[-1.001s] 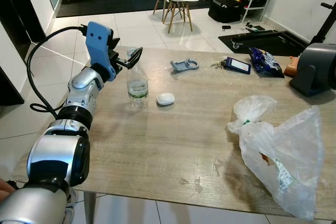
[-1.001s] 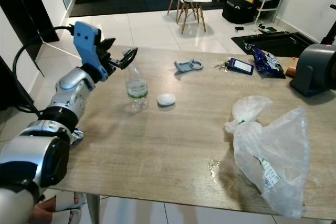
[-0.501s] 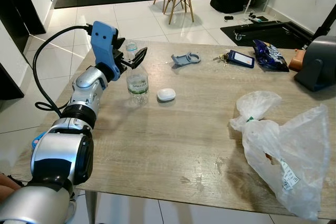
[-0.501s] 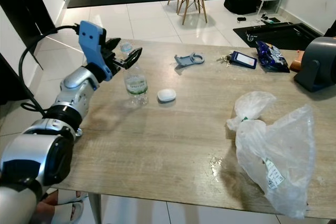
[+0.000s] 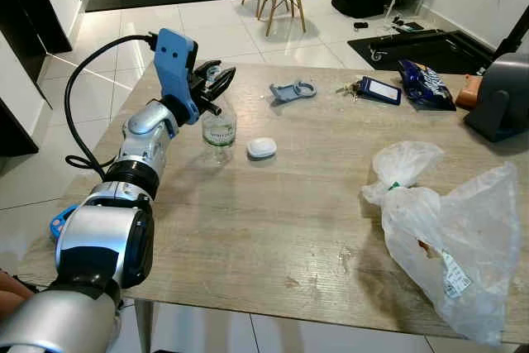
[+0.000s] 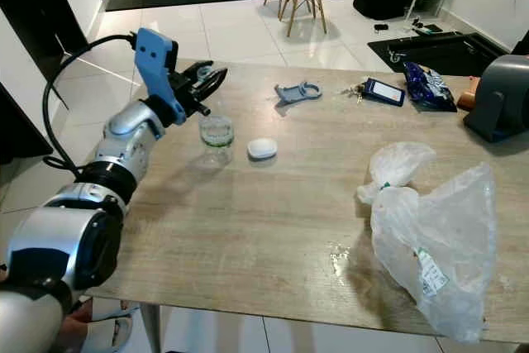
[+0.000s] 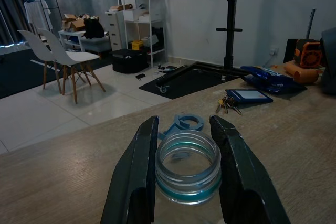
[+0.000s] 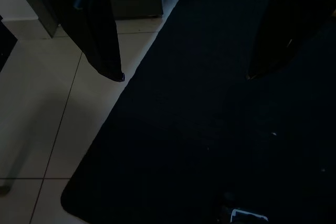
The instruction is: Restocking fridge
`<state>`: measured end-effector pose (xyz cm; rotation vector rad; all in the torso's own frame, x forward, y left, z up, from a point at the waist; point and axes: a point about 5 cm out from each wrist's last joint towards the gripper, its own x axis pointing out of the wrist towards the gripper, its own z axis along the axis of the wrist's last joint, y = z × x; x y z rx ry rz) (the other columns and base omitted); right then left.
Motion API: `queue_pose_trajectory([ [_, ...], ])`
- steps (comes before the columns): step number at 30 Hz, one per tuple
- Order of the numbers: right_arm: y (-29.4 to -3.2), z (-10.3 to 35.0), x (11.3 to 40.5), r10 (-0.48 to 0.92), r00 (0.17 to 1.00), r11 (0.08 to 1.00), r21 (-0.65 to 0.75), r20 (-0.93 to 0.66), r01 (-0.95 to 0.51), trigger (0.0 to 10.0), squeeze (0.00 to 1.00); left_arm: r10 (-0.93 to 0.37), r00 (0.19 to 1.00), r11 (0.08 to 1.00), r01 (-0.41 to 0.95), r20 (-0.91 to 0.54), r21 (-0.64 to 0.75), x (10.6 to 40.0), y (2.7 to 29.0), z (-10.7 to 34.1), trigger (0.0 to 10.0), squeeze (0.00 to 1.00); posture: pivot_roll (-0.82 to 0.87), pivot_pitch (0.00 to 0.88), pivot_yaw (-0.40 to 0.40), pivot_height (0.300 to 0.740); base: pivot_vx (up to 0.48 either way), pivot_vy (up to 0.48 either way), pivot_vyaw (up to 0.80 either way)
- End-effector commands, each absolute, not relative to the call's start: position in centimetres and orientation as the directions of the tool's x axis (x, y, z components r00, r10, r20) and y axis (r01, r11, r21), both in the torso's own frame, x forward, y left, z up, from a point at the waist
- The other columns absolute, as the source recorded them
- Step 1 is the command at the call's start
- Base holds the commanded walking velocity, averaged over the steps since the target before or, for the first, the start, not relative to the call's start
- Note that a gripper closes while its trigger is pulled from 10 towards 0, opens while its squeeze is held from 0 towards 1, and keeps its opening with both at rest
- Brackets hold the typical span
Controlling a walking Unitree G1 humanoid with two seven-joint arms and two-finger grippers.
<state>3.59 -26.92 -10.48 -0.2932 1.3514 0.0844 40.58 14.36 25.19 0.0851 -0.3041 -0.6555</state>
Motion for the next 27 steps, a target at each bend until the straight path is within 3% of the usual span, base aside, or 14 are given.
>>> queue_pose_trajectory([
  [1,-26.7,-10.6,3.4,-0.108,0.210,0.962,-0.155,-0.972,-0.225,10.0,0.00,-0.625,0.752,0.781,0.606,0.210,0.151,40.4,14.0,23.7,0.0,0.00,-0.10,0.090,0.013,0.740,0.000,0.000,0.00],
  [6,-26.6,-10.6,4.0,-0.109,0.218,0.962,-0.159,-0.970,-0.224,10.0,0.00,-0.621,0.753,0.783,0.609,0.218,0.126,40.3,14.1,23.3,0.0,0.00,-0.09,0.074,0.013,0.740,0.000,0.000,0.00],
  [8,-26.5,-10.6,4.4,-0.109,0.226,0.962,-0.160,-0.968,-0.222,10.0,0.00,-0.652,0.713,0.750,0.655,0.257,0.085,40.2,13.5,23.6,0.0,0.00,-0.09,0.062,0.013,0.740,0.000,0.000,0.00],
  [9,-26.4,-10.6,4.8,-0.108,0.232,0.962,-0.160,-0.967,-0.220,10.0,0.00,-0.711,0.638,0.686,0.723,0.296,0.088,39.7,12.6,24.1,10.0,0.00,-0.08,0.045,0.012,0.740,0.000,0.000,0.00],
  [12,-26.3,-10.6,5.4,-0.106,0.241,0.963,-0.159,-0.965,-0.217,10.0,0.00,-0.753,0.558,0.631,0.763,0.348,0.142,39.0,11.6,24.7,10.0,0.00,-0.07,0.030,0.012,0.740,0.000,0.000,0.00],
  [22,-25.6,-10.6,6.5,-0.098,0.250,0.966,-0.153,-0.963,-0.210,10.0,0.00,-0.657,0.617,0.735,0.652,0.433,0.186,38.2,13.6,26.5,10.0,0.00,-0.03,0.000,0.010,0.740,0.000,0.000,0.00],
  [26,-25.5,-10.7,6.6,-0.096,0.247,0.966,-0.150,-0.964,-0.210,10.0,0.00,-0.670,0.596,0.711,0.686,0.442,0.154,37.2,13.1,26.2,10.0,0.00,-0.02,0.000,0.008,0.740,0.000,0.000,0.00],
  [27,-25.5,-10.7,6.7,-0.094,0.246,0.967,-0.148,-0.965,-0.210,10.0,0.00,-0.703,0.570,0.671,0.730,0.426,0.131,36.3,12.1,25.4,10.0,0.00,-0.02,0.000,0.006,0.740,0.000,0.000,0.00],
])
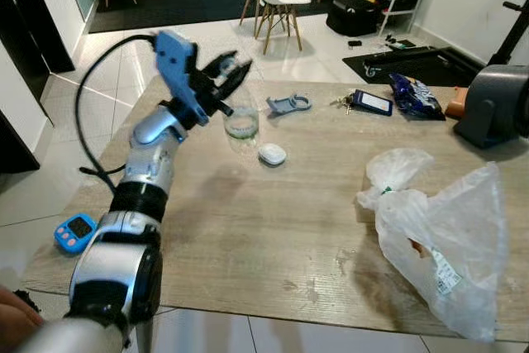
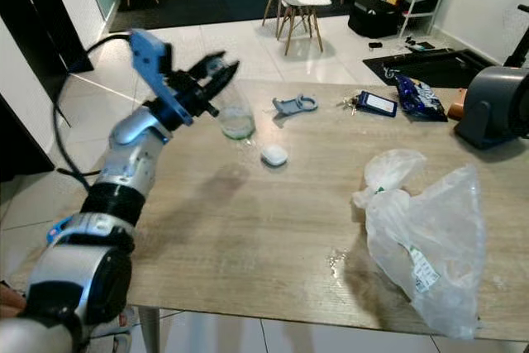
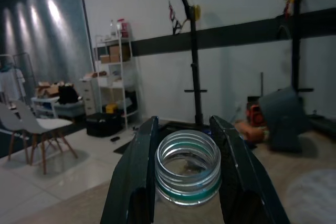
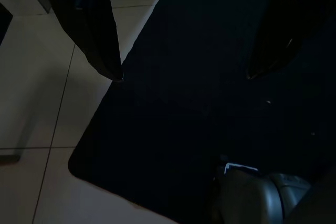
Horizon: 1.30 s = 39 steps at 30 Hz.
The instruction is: Restocking fridge
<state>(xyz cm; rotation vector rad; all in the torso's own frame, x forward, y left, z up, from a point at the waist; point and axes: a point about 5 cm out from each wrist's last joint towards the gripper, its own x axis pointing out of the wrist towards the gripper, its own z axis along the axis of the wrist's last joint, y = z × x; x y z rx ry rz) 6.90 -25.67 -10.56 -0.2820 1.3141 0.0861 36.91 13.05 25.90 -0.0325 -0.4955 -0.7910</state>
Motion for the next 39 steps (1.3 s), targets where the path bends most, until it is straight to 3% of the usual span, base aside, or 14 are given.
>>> queue_pose_trajectory([
  [1,-25.4,-10.7,6.7,-0.094,0.245,0.967,-0.147,-0.965,-0.210,10.0,0.00,-0.729,0.548,0.639,0.760,0.411,0.118,35.7,11.4,24.8,10.0,0.00,-0.02,0.000,0.006,0.740,0.000,0.000,0.00],
  [13,-25.8,-10.6,6.9,-0.101,0.242,0.965,-0.154,-0.965,-0.212,10.0,0.00,-0.781,0.498,0.540,0.841,0.378,0.009,32.8,8.8,22.1,10.0,0.00,-0.01,0.000,-0.003,0.740,0.000,0.000,0.00],
  [26,-26.0,-10.5,7.0,-0.102,0.239,0.963,-0.156,-0.966,-0.218,10.0,0.00,-0.789,0.504,0.513,0.855,0.350,-0.075,30.4,7.1,21.2,10.0,0.00,0.01,0.000,-0.010,0.740,0.000,0.000,0.00],
  [39,-26.0,-10.5,7.0,-0.102,0.234,0.962,-0.155,-0.967,-0.223,10.0,0.00,-0.788,0.520,0.518,0.849,0.329,-0.102,29.6,6.7,21.2,10.0,0.00,0.01,0.000,-0.017,0.740,-0.267,0.000,0.00],
])
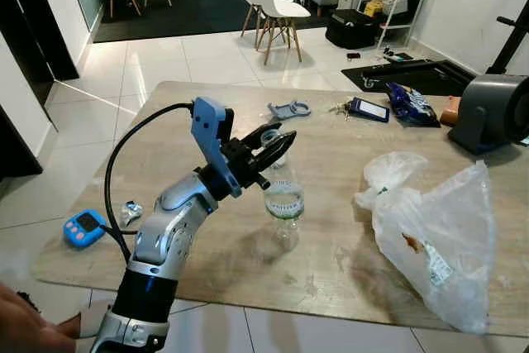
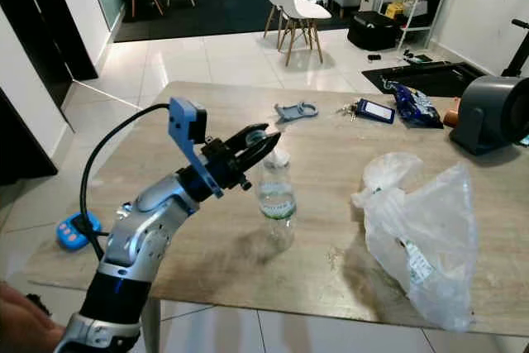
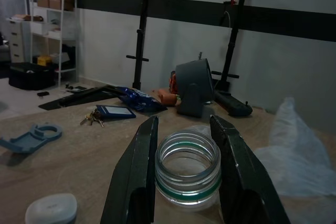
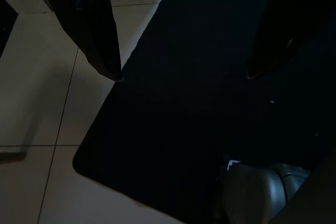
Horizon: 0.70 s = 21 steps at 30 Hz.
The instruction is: Restocking fridge
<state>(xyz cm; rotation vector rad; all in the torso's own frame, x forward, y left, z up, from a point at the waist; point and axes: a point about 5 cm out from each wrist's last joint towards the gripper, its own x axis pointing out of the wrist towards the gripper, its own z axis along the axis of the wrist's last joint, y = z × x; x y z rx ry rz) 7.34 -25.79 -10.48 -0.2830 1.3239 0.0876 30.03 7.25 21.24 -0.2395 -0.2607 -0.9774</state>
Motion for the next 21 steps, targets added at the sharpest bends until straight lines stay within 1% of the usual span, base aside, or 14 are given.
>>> queue_pose_trajectory([
  [1,-26.01,-10.47,7.03,-0.102,0.234,0.962,-0.156,-0.967,-0.222,10.0,0.00,-0.789,0.519,0.517,0.850,0.329,-0.102,29.55,6.63,21.19,10.0,0.00,0.01,0.000,-0.017,0.740,-0.281,0.000,0.00],
  [21,-26.17,-10.47,6.77,-0.106,0.225,0.962,-0.158,-0.968,-0.225,10.0,0.00,-0.794,0.513,0.506,0.855,0.326,-0.112,29.13,6.14,21.34,10.0,0.00,0.01,0.000,-0.023,0.740,-0.282,0.000,0.00],
])
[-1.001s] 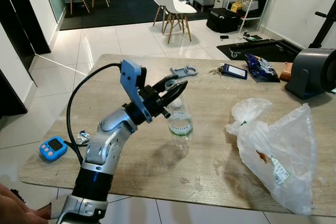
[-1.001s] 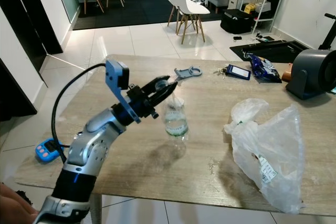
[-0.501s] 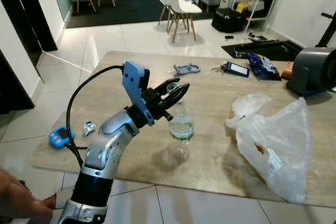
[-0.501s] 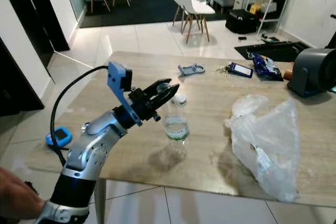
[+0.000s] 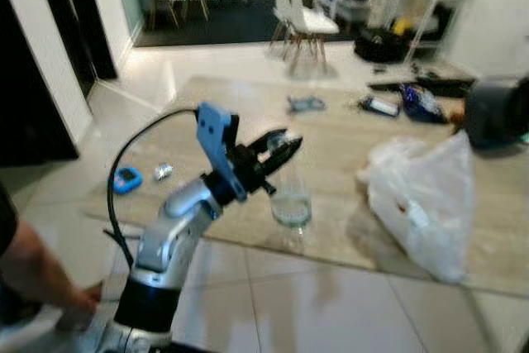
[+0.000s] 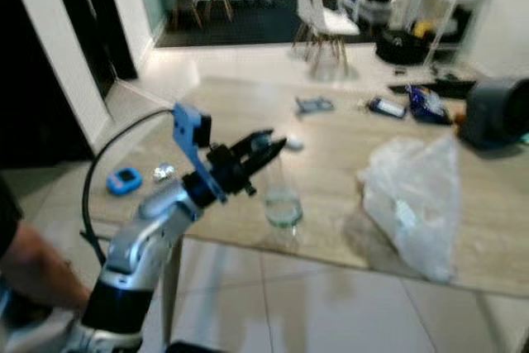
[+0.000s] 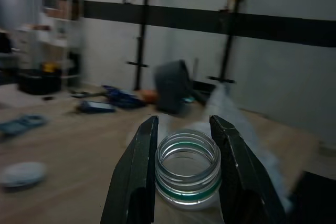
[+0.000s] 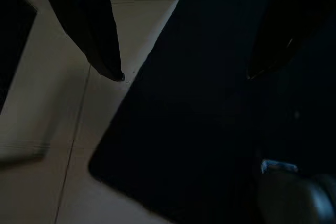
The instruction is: Restocking fridge
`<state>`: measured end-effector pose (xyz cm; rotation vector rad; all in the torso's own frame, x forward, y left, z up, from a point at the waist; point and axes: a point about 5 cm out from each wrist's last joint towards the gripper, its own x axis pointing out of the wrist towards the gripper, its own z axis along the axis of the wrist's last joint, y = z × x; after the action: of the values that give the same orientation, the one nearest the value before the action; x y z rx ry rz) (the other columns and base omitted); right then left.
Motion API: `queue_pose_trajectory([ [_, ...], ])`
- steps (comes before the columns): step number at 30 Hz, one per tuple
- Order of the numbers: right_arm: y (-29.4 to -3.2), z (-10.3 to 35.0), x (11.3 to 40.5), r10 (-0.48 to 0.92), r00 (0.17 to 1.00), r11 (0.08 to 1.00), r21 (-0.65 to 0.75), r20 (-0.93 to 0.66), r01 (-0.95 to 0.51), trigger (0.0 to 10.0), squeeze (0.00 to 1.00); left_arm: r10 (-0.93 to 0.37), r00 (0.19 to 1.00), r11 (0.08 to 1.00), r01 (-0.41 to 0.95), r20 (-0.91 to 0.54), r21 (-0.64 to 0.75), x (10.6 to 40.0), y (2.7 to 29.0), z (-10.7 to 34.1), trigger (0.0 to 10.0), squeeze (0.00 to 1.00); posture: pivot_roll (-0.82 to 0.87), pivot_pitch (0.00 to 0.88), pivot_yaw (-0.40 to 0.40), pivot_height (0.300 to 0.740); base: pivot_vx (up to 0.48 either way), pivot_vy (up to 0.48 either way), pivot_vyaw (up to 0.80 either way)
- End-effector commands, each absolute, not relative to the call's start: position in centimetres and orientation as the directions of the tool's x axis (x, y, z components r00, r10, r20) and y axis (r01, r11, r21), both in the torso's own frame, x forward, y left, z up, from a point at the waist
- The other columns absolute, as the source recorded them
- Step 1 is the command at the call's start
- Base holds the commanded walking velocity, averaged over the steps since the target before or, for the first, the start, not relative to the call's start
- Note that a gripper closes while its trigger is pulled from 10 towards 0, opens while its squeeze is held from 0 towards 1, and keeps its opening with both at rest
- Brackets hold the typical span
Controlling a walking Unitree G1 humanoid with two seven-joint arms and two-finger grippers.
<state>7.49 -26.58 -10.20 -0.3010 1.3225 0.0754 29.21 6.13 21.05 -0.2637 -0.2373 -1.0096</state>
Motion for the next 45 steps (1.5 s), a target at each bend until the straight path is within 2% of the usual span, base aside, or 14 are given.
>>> queue_pose_trajectory([
  [1,-26.2,-10.5,6.8,-0.106,0.225,0.962,-0.158,-0.968,-0.225,10.0,0.00,-0.794,0.513,0.506,0.855,0.326,-0.112,29.1,6.1,21.3,10.0,0.00,0.01,0.000,-0.023,0.740,-0.281,0.000,0.00],
  [17,-26.3,-10.5,6.6,-0.113,0.218,0.961,-0.162,-0.969,-0.224,10.0,0.00,-0.799,0.504,0.494,0.861,0.329,-0.120,29.0,5.8,21.3,10.0,0.00,0.01,0.000,-0.027,0.740,-0.282,0.000,0.00],
  [25,-26.3,-10.5,6.7,-0.113,0.217,0.961,-0.162,-0.970,-0.226,10.0,0.00,-0.798,0.553,0.537,0.833,0.239,-0.134,29.3,6.0,18.9,10.0,0.00,0.01,0.000,-0.029,0.740,-0.034,0.000,0.00],
  [30,-26.2,-10.5,6.9,-0.112,0.216,0.960,-0.162,-0.970,-0.230,10.0,0.00,-0.763,0.645,0.626,0.749,0.026,-0.218,29.5,7.7,12.4,10.0,0.00,0.01,0.000,-0.028,0.740,0.000,0.000,0.00],
  [33,-26.2,-10.4,7.0,-0.112,0.217,0.959,-0.163,-0.970,-0.231,10.0,0.00,-0.757,0.654,0.638,0.737,-0.005,-0.225,29.5,8.0,11.5,10.0,0.00,0.01,0.000,-0.028,0.740,0.000,0.000,0.00],
  [36,-26.3,-10.2,8.0,-0.116,0.229,0.958,-0.169,-0.967,-0.231,10.0,0.00,-0.684,0.703,0.728,0.637,-0.197,-0.255,28.9,10.0,6.3,10.0,0.00,0.01,0.000,-0.028,0.740,0.000,0.000,0.00],
  [38,-26.3,-10.2,8.0,-0.116,0.229,0.958,-0.169,-0.967,-0.231,10.0,0.00,-0.684,0.703,0.728,0.637,-0.197,-0.255,28.9,10.0,6.3,10.0,0.00,0.01,0.000,-0.028,0.740,0.000,0.000,0.00],
  [40,-26.2,-10.1,8.8,-0.118,0.238,0.957,-0.174,-0.964,-0.230,10.0,0.00,-0.581,0.718,0.814,0.521,-0.382,-0.259,27.3,12.4,1.6,10.0,0.00,0.01,0.000,-0.028,0.740,0.000,0.000,0.00],
  [41,-26.2,-10.1,8.8,-0.118,0.238,0.957,-0.174,-0.964,-0.230,10.0,0.00,-0.581,0.718,0.814,0.521,-0.382,-0.259,27.3,12.4,1.6,10.0,0.00,0.01,0.000,-0.028,0.740,0.000,0.000,0.00],
  [43,-26.2,-10.1,9.1,-0.120,0.240,0.958,-0.176,-0.963,-0.228,10.0,0.00,-0.487,0.698,0.872,0.419,-0.525,-0.252,24.9,14.5,-2.0,10.0,0.00,0.01,0.000,-0.028,0.740,0.000,0.000,0.00],
  [44,-26.2,-10.1,9.1,-0.120,0.240,0.958,-0.176,-0.963,-0.228,10.0,0.00,-0.487,0.698,0.872,0.419,-0.525,-0.252,24.9,14.5,-2.0,10.0,0.00,0.01,0.000,-0.028,0.740,0.000,0.000,0.00],
  [45,-26.2,-10.1,9.1,-0.121,0.238,0.958,-0.176,-0.964,-0.228,10.0,0.00,-0.444,0.679,0.895,0.374,-0.585,-0.245,23.6,15.4,-3.4,10.0,0.00,0.01,0.000,-0.028,0.740,0.000,0.000,0.00],
])
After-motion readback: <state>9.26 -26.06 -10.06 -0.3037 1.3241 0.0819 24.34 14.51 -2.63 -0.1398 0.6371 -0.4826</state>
